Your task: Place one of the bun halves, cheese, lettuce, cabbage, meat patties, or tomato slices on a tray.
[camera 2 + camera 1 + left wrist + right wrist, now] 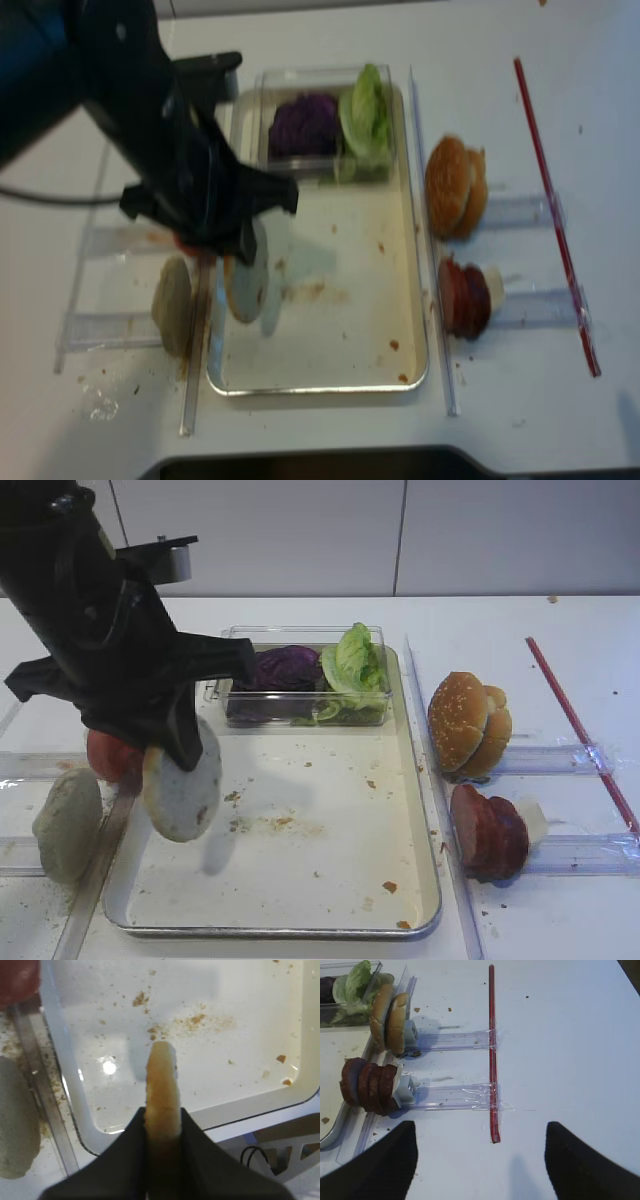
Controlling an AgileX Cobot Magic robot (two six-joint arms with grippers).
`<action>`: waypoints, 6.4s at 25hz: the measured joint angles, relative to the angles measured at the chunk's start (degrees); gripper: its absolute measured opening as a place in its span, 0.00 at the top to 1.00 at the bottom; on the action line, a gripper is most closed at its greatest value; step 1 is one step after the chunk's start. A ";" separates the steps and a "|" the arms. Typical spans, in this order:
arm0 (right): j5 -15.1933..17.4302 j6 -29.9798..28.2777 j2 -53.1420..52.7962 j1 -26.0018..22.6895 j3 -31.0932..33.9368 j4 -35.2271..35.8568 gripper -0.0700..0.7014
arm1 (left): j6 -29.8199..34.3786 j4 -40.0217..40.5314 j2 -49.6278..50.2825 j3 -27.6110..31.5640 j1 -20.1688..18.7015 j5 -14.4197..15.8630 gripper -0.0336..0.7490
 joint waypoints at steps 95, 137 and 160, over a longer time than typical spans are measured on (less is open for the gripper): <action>0.00 0.00 0.00 0.00 0.00 0.00 0.22 | 29.98 -32.28 20.64 -2.96 8.42 -2.31 0.49; 0.00 0.00 0.00 0.00 0.00 -0.10 0.22 | 14.46 14.20 -5.72 2.80 27.07 0.27 0.48; 0.00 0.00 0.00 0.00 0.00 -0.10 0.22 | 18.37 11.65 -53.89 29.38 27.28 1.44 0.49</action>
